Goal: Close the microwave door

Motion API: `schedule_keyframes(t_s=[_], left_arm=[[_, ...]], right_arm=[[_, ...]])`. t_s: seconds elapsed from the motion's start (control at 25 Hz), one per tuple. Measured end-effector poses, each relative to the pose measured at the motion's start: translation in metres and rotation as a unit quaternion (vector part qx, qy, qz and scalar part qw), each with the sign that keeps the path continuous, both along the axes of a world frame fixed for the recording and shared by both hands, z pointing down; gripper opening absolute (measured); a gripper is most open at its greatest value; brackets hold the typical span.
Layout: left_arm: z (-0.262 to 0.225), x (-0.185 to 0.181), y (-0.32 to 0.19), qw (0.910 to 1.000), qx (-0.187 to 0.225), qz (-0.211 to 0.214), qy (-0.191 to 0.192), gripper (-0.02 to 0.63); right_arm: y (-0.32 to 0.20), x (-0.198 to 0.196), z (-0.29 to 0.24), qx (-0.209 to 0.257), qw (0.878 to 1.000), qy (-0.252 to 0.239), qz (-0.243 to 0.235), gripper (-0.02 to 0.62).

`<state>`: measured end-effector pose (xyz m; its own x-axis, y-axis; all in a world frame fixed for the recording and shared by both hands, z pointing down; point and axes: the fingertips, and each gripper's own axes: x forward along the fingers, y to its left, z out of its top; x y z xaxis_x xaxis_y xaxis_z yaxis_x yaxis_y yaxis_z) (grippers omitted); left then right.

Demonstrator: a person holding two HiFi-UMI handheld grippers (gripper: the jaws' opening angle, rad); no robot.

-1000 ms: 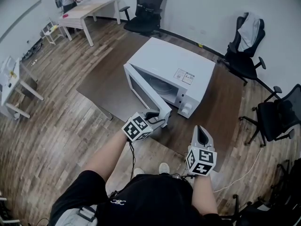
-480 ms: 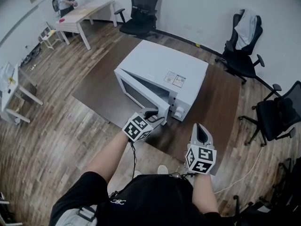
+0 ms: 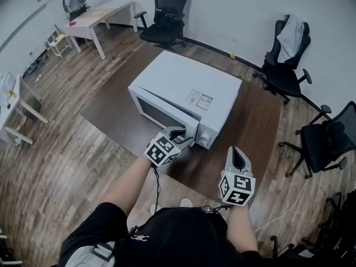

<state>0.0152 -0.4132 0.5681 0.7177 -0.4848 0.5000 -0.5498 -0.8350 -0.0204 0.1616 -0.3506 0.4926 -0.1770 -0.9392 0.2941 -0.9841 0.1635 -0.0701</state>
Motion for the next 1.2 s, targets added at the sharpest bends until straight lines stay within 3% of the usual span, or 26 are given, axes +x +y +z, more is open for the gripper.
schedule_keyframes(t_s=[0.8,1.08,1.12,1.2], left_arm=[[0.0,0.013,-0.025,1.0,-0.001,-0.001,0.008,0.141],[0.0,0.011,-0.022,0.9989,-0.003,-0.046,0.002,0.141],[-0.001,0.007,-0.021,0.9982,0.004,-0.06,0.0,0.131],[-0.007,-0.004,-0.019,0.9958,0.014,-0.09,0.009,0.0]], right_arm=[[-0.035,0.009,0.009,-0.007,1.0,-0.005,-0.01,0.005],[-0.028,-0.014,0.003,0.0,1.0,-0.009,-0.024,0.005],[-0.028,-0.018,0.002,0.001,1.0,-0.009,-0.027,0.004],[-0.025,-0.027,0.001,0.003,0.999,-0.011,-0.031,0.004]])
